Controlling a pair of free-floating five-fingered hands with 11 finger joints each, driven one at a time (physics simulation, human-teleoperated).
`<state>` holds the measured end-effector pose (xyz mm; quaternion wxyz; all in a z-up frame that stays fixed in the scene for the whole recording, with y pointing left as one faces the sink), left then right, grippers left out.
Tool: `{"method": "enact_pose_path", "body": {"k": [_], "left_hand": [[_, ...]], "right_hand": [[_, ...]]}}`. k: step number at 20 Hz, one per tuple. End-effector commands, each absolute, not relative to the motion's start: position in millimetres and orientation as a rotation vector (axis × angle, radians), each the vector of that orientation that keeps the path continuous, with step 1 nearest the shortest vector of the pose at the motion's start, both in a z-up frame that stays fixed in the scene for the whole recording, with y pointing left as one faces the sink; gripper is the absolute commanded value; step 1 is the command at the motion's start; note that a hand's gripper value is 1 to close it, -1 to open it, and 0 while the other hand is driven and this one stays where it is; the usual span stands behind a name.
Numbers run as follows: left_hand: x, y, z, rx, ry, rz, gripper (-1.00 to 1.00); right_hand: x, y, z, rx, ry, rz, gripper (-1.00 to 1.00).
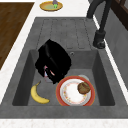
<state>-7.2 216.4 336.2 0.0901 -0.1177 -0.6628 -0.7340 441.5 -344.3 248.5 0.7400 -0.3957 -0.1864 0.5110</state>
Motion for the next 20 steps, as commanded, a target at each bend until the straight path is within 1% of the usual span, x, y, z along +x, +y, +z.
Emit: {"method": "enact_pose_path", "body": {"k": [1,6,12,20], "left_hand": [[-7.2,216.4,336.2,-0.350,-1.971,-2.182,0.00],[-7.2,216.4,336.2,-0.350,-1.971,-2.182,0.00],[-7.2,216.4,336.2,-0.350,-1.971,-2.182,0.00],[-7.2,216.4,336.2,-0.350,-1.971,-2.182,0.00]], "right_hand": [[419.7,-363.1,270.5,-0.829,-0.426,1.106,1.00],[391.4,-384.5,299.2,-0.811,-0.428,1.104,1.00],[358.1,-416.0,310.6,-0.810,-0.439,1.105,1.00],[379.3,-457.1,306.9,-0.775,-0.399,1.170,1.00]]}}
